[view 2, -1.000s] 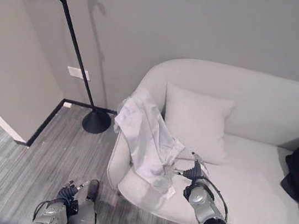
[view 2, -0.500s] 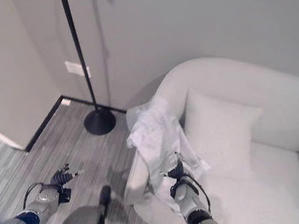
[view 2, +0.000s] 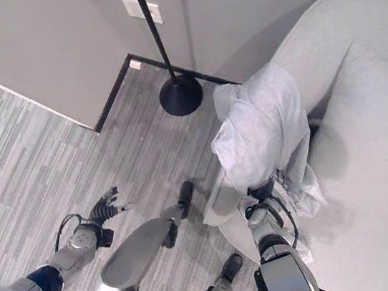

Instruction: Hang the clothes on the sofa on the clothes rack.

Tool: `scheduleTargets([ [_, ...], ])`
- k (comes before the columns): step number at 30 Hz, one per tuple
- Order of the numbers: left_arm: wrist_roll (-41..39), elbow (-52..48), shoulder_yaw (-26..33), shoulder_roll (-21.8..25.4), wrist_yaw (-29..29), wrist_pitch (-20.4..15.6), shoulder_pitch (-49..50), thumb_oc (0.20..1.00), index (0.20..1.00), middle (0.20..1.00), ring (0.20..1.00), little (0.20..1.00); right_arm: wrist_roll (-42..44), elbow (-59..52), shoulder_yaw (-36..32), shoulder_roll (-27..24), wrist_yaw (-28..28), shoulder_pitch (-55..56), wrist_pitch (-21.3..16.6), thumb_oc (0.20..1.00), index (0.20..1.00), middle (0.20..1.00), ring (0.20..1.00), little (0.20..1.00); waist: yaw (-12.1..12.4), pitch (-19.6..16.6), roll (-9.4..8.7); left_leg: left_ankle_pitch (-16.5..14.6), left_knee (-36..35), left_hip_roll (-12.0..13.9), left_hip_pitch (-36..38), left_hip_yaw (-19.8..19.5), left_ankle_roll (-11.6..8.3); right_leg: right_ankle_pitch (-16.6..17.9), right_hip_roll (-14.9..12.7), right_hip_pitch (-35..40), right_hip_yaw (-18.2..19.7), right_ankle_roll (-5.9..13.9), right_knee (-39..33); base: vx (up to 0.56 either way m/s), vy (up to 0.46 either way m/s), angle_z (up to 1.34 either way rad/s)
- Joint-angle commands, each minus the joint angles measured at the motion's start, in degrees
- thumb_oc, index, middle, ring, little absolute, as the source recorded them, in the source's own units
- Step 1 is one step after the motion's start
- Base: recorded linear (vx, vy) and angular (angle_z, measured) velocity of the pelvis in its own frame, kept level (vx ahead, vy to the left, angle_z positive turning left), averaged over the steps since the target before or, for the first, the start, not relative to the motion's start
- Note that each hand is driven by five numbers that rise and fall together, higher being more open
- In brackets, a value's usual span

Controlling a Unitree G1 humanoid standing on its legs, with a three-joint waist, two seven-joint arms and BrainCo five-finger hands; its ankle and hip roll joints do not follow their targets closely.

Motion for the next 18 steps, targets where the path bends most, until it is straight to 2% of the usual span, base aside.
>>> scheduleTargets([
  [1,-0.45,-3.32,-1.82,1.37,1.08,-2.77,0.69,1.000,1.000,1.000,1.000,1.000,2.56,0.77,0.15,0.14,2.96,0.93,1.90,1.000,1.000,1.000,1.000,1.000,0.52,-1.47,2.77,-7.04,14.23,3.70,-11.87,-1.55,-5.23,1.34,-4.21,-2.95,-0.20,-1.56,2.28,0.01,0.089,0.00],
  [3,-0.25,-3.86,-1.62,1.77,1.10,-2.73,0.74,1.000,1.000,1.000,1.000,1.000,1.88,2.62,0.90,0.35,4.43,-0.13,3.24,0.200,0.200,0.200,0.200,0.200,0.77,-1.36,2.99,-7.18,14.38,3.46,-13.35,-1.26,-4.90,1.80,-4.54,-3.74,-0.29,-1.23,1.83,0.03,0.093,0.01],
  [6,0.42,-2.41,-1.00,1.46,1.33,-2.35,-0.07,1.000,1.000,1.000,1.000,1.000,-3.13,2.84,4.24,1.64,5.47,0.46,4.67,0.200,0.200,0.200,0.200,0.200,0.42,-1.40,1.40,-9.30,15.83,3.18,-14.12,-0.82,-4.79,1.26,-4.67,-3.06,-0.29,-1.11,1.46,0.08,0.002,-0.03],
  [10,1.02,-2.07,-0.32,1.14,2.14,-2.17,-0.49,1.000,1.000,1.000,1.000,1.000,-3.09,1.53,3.96,3.10,4.61,1.73,4.85,0.200,0.200,0.200,0.200,0.200,-0.26,-1.51,0.16,-9.81,16.41,3.35,-13.56,-0.79,-4.51,1.06,-4.52,-2.48,-0.34,-1.15,1.81,0.01,-0.024,-0.03],
  [11,1.89,-1.66,-0.13,1.00,2.74,-1.74,-0.71,1.000,1.000,1.000,1.000,1.000,-1.86,-0.13,2.78,3.92,3.84,2.94,4.58,0.200,0.200,0.200,0.200,0.200,-0.91,-1.92,-0.85,-10.01,16.19,3.65,-12.44,-0.93,-4.57,0.77,-4.25,-2.00,-0.25,-1.15,1.99,-0.05,-0.027,-0.01],
  [12,2.45,-1.33,0.00,0.91,2.91,-1.60,-0.85,1.000,1.000,1.000,1.000,1.000,-1.37,-1.21,2.42,4.12,3.39,3.63,4.36,0.200,0.200,0.200,0.200,0.200,-1.34,-2.30,-1.19,-8.61,15.36,3.99,-11.96,-0.70,-4.04,1.28,-3.95,-2.17,-0.40,-1.24,2.10,-0.05,-0.046,0.01],
  [15,2.72,-1.30,0.10,0.97,2.99,-1.44,-0.76,1.000,1.000,1.000,1.000,1.000,-1.25,-2.04,2.25,4.30,3.12,4.23,4.31,0.200,0.200,0.200,0.200,0.200,-1.63,-2.53,-1.57,-8.58,15.20,4.15,-11.34,-0.78,-4.09,1.19,-3.80,-1.78,-0.48,-1.30,2.02,-0.02,-0.029,-0.05],
  [18,3.08,-0.59,0.57,0.79,2.91,-1.16,0.44,1.000,1.000,1.000,1.000,1.000,0.07,-6.19,0.56,4.26,1.73,6.32,3.41,0.200,0.200,0.200,0.200,0.200,-3.08,-3.33,-3.34,-7.79,13.24,5.12,-7.07,-1.21,-4.61,0.48,-2.50,0.52,-0.40,-1.77,1.74,-0.02,-0.107,-0.10],
])
